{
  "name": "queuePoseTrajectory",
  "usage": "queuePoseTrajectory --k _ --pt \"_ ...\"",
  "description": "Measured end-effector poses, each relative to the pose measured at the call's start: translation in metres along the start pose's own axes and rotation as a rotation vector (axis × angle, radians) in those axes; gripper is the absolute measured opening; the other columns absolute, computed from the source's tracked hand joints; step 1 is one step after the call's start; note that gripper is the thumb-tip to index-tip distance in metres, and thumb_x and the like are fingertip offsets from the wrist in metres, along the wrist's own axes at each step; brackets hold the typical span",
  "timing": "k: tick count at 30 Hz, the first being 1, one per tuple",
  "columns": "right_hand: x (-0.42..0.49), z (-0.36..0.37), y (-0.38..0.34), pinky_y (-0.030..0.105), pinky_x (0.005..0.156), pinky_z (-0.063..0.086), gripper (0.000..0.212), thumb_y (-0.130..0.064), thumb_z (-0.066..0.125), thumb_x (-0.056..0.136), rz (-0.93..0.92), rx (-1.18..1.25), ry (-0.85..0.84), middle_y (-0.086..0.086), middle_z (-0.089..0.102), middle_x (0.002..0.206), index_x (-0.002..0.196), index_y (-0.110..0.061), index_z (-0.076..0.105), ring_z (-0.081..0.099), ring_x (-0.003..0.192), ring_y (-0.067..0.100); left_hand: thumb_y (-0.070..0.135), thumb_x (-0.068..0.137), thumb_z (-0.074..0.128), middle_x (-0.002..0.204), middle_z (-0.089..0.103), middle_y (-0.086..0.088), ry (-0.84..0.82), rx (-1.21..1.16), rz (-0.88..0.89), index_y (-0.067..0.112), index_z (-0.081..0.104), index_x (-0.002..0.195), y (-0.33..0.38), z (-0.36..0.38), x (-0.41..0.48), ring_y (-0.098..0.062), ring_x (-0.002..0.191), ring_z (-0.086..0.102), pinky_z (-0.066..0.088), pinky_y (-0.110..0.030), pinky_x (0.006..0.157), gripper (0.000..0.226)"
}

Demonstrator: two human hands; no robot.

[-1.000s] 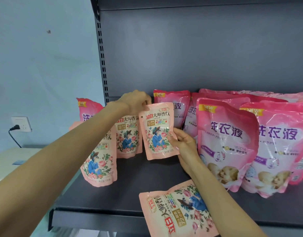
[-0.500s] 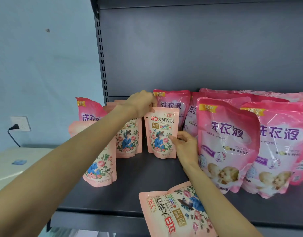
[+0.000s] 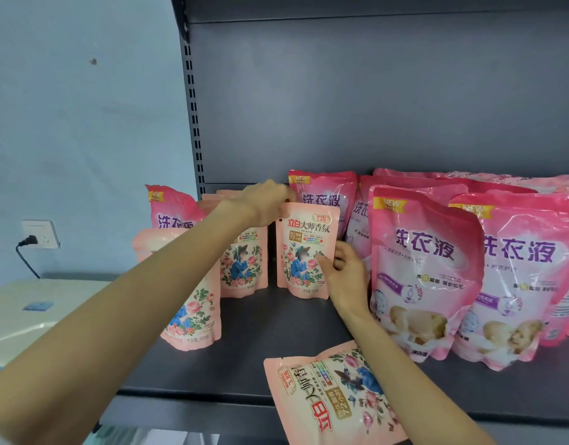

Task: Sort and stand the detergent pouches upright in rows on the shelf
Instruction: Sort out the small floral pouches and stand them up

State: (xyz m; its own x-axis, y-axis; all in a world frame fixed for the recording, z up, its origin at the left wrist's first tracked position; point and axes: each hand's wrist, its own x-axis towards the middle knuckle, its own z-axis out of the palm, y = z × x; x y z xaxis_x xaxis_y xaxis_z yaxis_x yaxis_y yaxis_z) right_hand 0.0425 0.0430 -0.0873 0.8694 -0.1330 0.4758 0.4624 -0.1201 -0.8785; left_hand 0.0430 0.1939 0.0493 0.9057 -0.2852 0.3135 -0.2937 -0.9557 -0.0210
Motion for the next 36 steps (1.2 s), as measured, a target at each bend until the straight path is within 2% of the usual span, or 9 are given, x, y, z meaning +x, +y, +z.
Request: queuePoseTrajectory --k 4,10,12,15,19,22,28,33,36 --pt "-0.002 -0.002 -0.009 0.000 0.064 0.042 0.038 -0.005 0.055 0.091 -0.108 -0.127 -0.004 -0.002 0.058 0.115 0.128 -0.008 0.046 0.056 0.099 0.006 0.016 0.096 0.045 0.123 0.059 -0.007 0.044 0.122 0.006 0.018 0.045 0.132 0.003 0.001 -0.010 -0.029 0.109 0.056 0.044 -0.040 0.088 0.036" --pt "0.002 0.002 -0.012 0.037 0.100 0.042 0.064 -0.028 0.051 0.093 -0.157 -0.467 -0.068 0.011 0.040 0.138 0.145 -0.010 0.021 0.044 0.126 0.025 0.029 0.098 0.040 0.136 0.048 -0.011 0.089 0.389 -0.032 0.012 0.035 0.139 0.009 -0.001 -0.036 -0.030 0.128 0.040 0.021 -0.045 0.112 0.044" --pt "0.001 0.001 -0.014 0.040 0.104 0.038 0.071 -0.032 0.048 0.094 -0.145 -0.537 -0.084 0.013 0.033 0.145 0.149 -0.009 0.010 0.038 0.131 0.028 0.029 0.099 0.037 0.140 0.043 -0.010 0.114 0.392 -0.042 0.011 0.032 0.140 0.017 0.002 -0.052 -0.029 0.132 0.035 0.014 -0.045 0.114 0.045" --pt "-0.003 -0.001 -0.018 0.037 0.099 0.039 0.073 -0.033 0.045 0.096 -0.158 -0.588 -0.081 0.014 0.031 0.146 0.149 -0.009 0.003 0.036 0.132 0.028 0.024 0.099 0.035 0.143 0.039 -0.007 0.216 0.237 -0.021 0.012 0.031 0.141 0.038 0.020 -0.087 -0.025 0.135 0.030 0.008 -0.040 0.115 0.043" --pt "-0.010 -0.001 -0.016 0.038 0.092 0.043 0.073 -0.028 0.047 0.096 -0.194 -0.576 -0.077 0.014 0.037 0.140 0.150 -0.010 0.001 0.041 0.127 0.028 0.006 0.074 0.066 0.122 0.060 -0.001 0.331 0.150 0.279 0.015 0.053 0.127 0.060 0.061 -0.150 -0.018 0.114 0.056 0.025 -0.035 0.110 0.056" --pt "-0.011 -0.002 -0.013 0.038 0.094 0.043 0.072 -0.027 0.046 0.096 -0.200 -0.604 -0.076 0.014 0.037 0.140 0.150 -0.009 0.002 0.041 0.127 0.029 0.015 0.074 0.055 0.125 0.059 0.007 0.211 0.102 0.410 0.023 0.052 0.127 0.049 0.085 -0.178 -0.007 0.119 0.050 0.023 -0.031 0.113 0.053" --pt "-0.010 -0.001 -0.013 0.047 0.095 0.046 0.074 -0.023 0.050 0.094 -0.178 -0.590 -0.074 0.016 0.039 0.139 0.149 -0.010 0.002 0.043 0.126 0.033 0.026 0.081 0.034 0.140 0.046 0.013 -0.006 -0.347 0.386 0.025 0.045 0.137 0.036 0.088 -0.207 0.003 0.131 0.034 0.015 -0.015 0.114 0.057" --pt "-0.011 -0.001 -0.016 0.048 0.093 0.048 0.075 -0.023 0.051 0.093 -0.156 -0.575 -0.083 0.017 0.041 0.138 0.149 -0.012 0.002 0.046 0.125 0.034 0.041 0.086 0.049 0.143 0.042 0.014 -0.038 -0.272 0.422 0.026 0.040 0.140 0.028 0.096 -0.214 0.001 0.132 0.034 0.028 -0.020 0.111 0.058" --pt "-0.010 -0.002 -0.019 0.046 0.090 0.049 0.074 -0.022 0.052 0.093 -0.140 -0.571 -0.087 0.016 0.044 0.134 0.149 -0.012 0.005 0.048 0.122 0.033 0.047 0.090 0.047 0.139 0.048 0.014 0.005 -0.232 0.448 0.026 0.046 0.136 0.027 0.100 -0.212 -0.001 0.127 0.043 0.034 -0.023 0.107 0.051"
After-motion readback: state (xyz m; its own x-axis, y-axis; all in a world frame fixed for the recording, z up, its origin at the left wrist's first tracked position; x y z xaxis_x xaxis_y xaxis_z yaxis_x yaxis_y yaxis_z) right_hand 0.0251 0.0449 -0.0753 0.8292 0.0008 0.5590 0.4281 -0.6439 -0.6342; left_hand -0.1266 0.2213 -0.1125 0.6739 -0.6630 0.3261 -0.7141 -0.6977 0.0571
